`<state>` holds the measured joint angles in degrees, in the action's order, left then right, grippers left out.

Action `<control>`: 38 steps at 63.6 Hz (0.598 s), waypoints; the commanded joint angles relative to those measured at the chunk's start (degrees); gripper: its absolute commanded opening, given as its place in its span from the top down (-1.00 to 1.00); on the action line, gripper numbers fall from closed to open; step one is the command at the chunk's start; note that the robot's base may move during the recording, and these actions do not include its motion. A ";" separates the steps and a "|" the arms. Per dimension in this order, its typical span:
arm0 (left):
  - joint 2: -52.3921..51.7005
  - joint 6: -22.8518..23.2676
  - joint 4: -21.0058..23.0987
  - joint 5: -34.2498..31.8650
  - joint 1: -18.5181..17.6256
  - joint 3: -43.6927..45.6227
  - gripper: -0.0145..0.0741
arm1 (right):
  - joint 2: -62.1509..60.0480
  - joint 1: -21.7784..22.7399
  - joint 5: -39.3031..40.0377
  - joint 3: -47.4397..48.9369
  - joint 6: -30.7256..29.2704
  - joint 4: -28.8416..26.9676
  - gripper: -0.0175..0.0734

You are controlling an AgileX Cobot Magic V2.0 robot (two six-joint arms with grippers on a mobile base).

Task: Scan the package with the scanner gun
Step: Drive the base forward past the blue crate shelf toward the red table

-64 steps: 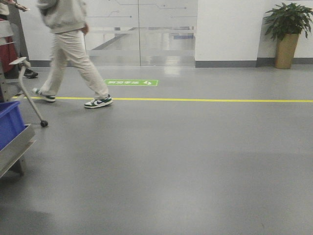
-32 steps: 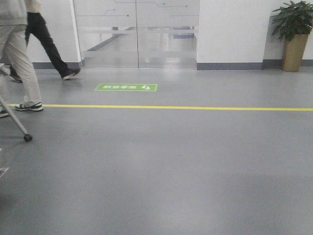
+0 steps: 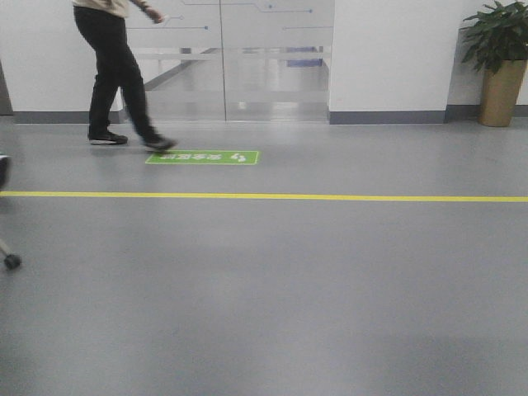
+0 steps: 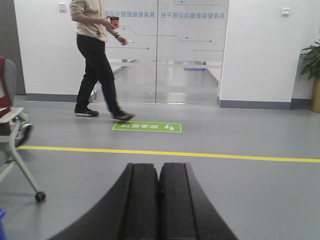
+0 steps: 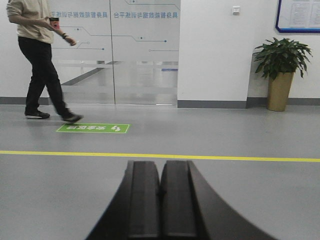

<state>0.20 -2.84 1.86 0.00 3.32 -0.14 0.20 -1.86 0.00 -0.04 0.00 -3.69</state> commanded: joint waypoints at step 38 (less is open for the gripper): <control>-0.20 0.42 -0.07 -0.97 -0.26 0.14 0.92 | -0.20 -0.04 0.92 0.04 0.00 0.46 0.97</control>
<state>0.20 -2.84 1.86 0.00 3.32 -0.14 0.20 -1.86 0.00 -0.04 0.00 -3.69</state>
